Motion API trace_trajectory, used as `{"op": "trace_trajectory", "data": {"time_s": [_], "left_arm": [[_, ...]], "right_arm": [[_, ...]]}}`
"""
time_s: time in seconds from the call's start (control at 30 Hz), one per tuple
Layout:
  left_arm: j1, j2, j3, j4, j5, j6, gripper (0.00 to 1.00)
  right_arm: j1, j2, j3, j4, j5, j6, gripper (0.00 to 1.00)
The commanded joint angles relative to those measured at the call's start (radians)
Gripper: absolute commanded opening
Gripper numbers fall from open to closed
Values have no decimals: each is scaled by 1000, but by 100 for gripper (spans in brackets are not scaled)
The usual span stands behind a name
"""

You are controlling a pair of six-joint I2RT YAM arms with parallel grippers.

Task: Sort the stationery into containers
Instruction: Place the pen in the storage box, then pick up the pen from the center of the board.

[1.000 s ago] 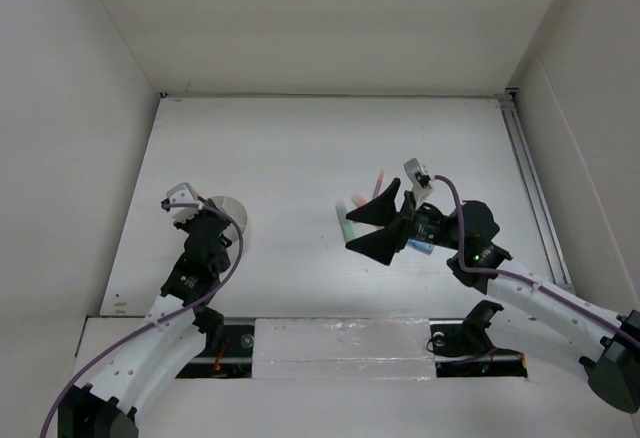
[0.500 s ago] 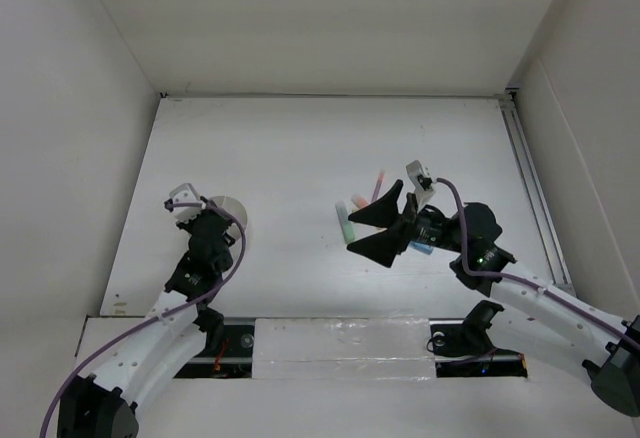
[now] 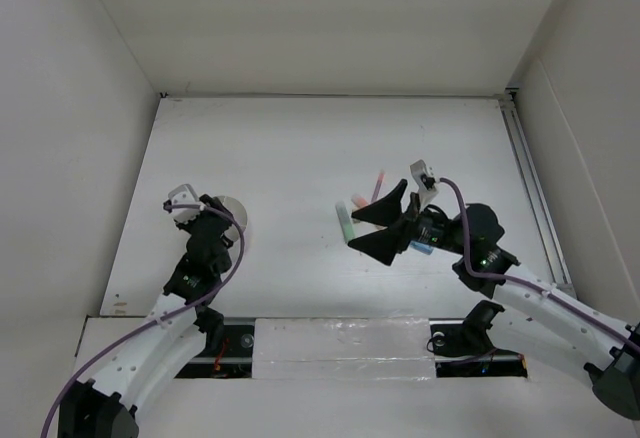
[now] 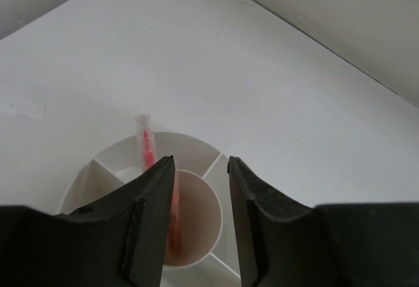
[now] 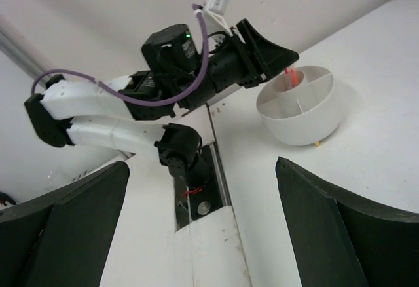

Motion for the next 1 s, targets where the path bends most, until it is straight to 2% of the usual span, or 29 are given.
{"op": "trace_trajectory", "data": {"time_s": [0.0, 0.1, 0.13, 0.17, 0.2, 0.23, 0.33, 0.47, 0.5, 0.63, 0.73, 0.83, 0.87, 0.93, 0.97], "left_arm": [[1, -18, 23, 26, 59, 4, 35], [1, -30, 82, -15, 141, 13, 42], [1, -39, 101, -27, 164, 13, 47], [1, -39, 136, -47, 184, -2, 60], [-8, -39, 150, -56, 198, -19, 72], [-8, -39, 161, -56, 214, -19, 100], [-8, -16, 211, -59, 270, -68, 100], [-8, -7, 341, -192, 307, -204, 100], [-8, -7, 406, -255, 339, -221, 100], [-8, -58, 471, -270, 491, -243, 100], [-8, -133, 471, -270, 565, -367, 100], [-8, -202, 446, -180, 681, -328, 100], [-8, -202, 437, -179, 732, -327, 100], [-8, -202, 469, -179, 748, -298, 100], [-8, -181, 519, -243, 748, -274, 100]], "right_arm": [[-2, -12, 26, -41, 84, -18, 100], [-2, 6, 82, -182, 279, -18, 100], [-2, 38, 100, -226, 340, -6, 100], [-2, 58, 118, -311, 456, 5, 100], [-2, 79, 155, -353, 510, 16, 100], [-2, 122, 174, -393, 562, 45, 100], [-21, 181, 210, -493, 727, 95, 100], [-71, 286, 240, -630, 934, 293, 100], [-90, 310, 240, -663, 945, 307, 100], [-168, 454, 322, -702, 936, 307, 100], [-205, 586, 414, -702, 902, 275, 100], [-238, 716, 526, -734, 900, 261, 96], [-249, 750, 563, -783, 923, 252, 96], [-249, 852, 678, -844, 965, 243, 94], [-249, 886, 715, -913, 1001, 243, 94]]}}
